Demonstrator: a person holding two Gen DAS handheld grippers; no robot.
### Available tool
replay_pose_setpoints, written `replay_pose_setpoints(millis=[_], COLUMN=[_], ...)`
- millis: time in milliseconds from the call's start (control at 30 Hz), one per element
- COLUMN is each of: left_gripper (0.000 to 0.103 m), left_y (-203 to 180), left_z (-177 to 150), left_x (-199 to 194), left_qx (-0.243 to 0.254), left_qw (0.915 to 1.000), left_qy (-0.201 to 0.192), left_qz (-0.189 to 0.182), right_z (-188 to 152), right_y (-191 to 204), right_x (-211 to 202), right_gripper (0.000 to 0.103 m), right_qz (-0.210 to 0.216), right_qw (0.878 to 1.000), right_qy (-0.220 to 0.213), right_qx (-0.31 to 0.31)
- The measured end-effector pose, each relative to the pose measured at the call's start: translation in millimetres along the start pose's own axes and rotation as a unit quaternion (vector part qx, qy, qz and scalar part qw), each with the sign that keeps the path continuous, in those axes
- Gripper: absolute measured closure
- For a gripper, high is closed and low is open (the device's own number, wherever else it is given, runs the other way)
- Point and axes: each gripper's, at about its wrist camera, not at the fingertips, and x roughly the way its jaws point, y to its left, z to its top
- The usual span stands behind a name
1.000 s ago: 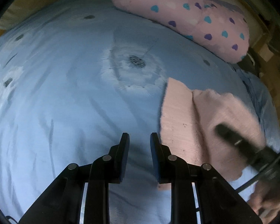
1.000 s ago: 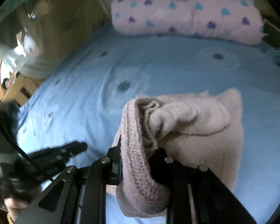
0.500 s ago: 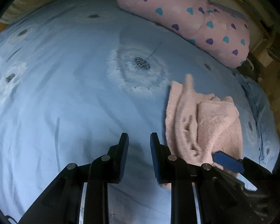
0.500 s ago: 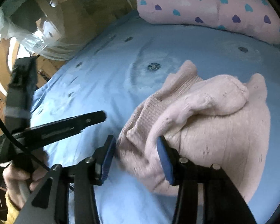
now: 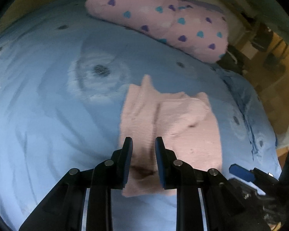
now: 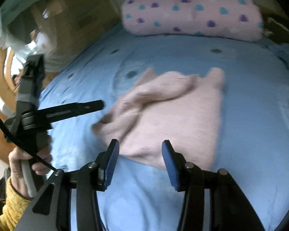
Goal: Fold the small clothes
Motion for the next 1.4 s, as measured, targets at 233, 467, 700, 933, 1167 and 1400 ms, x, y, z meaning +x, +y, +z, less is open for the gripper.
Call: replay_pose_setpoints(millis=[233, 467, 700, 933, 1167, 1400], left_gripper=[0.086, 0.085, 0.087, 0.103, 0.103, 0.097], left_y=[-49.4, -73.8, -81.0, -78.8, -16.2, -13.6], left_z=[4.5, 9.5, 15.1, 20.3, 43.3, 40.4], left_x=[19.1, 57.9, 76.0, 45.3, 20.6, 17.8], left_qx=[0.081, 0.113, 0.121, 0.127, 0.056, 0.045], left_qw=[0.9967, 0.9934, 0.9921, 0.9875, 0.9881, 0.9954], left_qy=[0.001, 0.014, -0.004, -0.077, -0.088, -0.046], left_qz=[-0.011, 0.009, 0.032, 0.054, 0.113, 0.070], right_z=[-18.1, -39.6, -53.7, -56.0, -55.4, -54.8], right_y=[-68.8, -110.0, -129.7, -135.7, -123.6, -117.2], right_x=[-19.5, -20.5, -9.8, -3.3, -2.3, 0.0], right_gripper=[0.054, 0.054, 0.054, 0.054, 0.054, 0.054], right_qz=[-0.029, -0.023, -0.022, -0.012, -0.008, -0.012], right_qw=[0.997, 0.994, 0.993, 0.992, 0.994, 0.995], right_qy=[-0.014, -0.010, -0.007, -0.002, -0.001, 0.004], right_qx=[0.073, 0.105, 0.116, 0.126, 0.108, 0.099])
